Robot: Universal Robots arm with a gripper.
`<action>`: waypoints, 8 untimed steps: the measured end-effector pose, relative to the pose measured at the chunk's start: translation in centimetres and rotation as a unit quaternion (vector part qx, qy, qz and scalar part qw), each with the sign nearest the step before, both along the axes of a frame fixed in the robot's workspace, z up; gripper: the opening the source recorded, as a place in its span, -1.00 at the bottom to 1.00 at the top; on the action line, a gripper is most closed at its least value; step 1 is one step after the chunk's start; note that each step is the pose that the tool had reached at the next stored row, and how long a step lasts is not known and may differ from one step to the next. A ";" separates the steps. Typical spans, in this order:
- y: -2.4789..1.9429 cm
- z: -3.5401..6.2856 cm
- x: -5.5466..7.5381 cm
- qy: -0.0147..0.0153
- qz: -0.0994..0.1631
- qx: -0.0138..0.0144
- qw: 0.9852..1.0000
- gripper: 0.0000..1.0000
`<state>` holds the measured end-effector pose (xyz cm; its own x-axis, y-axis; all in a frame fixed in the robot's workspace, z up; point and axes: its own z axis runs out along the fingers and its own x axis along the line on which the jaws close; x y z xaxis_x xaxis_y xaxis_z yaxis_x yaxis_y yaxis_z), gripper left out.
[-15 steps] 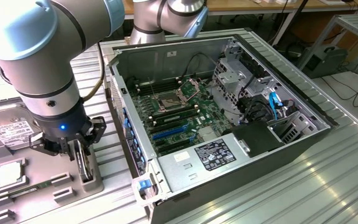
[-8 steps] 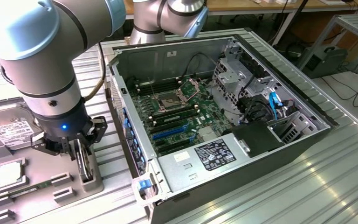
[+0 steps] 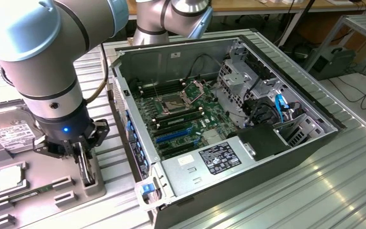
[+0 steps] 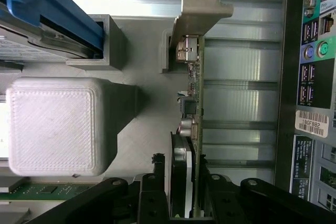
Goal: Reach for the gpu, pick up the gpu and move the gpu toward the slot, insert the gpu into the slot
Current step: 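Pick up the gpu and move the gpu toward the slot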
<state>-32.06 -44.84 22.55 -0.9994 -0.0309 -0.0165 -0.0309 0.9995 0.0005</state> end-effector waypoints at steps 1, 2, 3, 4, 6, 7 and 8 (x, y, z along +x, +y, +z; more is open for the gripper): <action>0.00 0.00 0.0 0.000 0.000 0.000 1.000 -0.38; 0.00 0.00 0.0 0.000 0.000 0.000 1.000 -0.44; 0.00 0.00 0.0 0.000 0.000 0.000 1.000 -0.44; 0.00 0.00 0.0 0.000 0.000 0.000 1.000 -0.44; 0.00 0.00 0.0 0.000 0.000 0.000 1.000 -0.44; 0.00 0.00 0.0 0.000 0.000 0.000 1.000 -0.44; 0.00 0.00 0.0 0.000 0.000 0.000 1.000 -0.44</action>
<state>-32.06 -44.84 22.55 -0.9994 -0.0309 -0.0165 -0.0310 0.9995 0.0006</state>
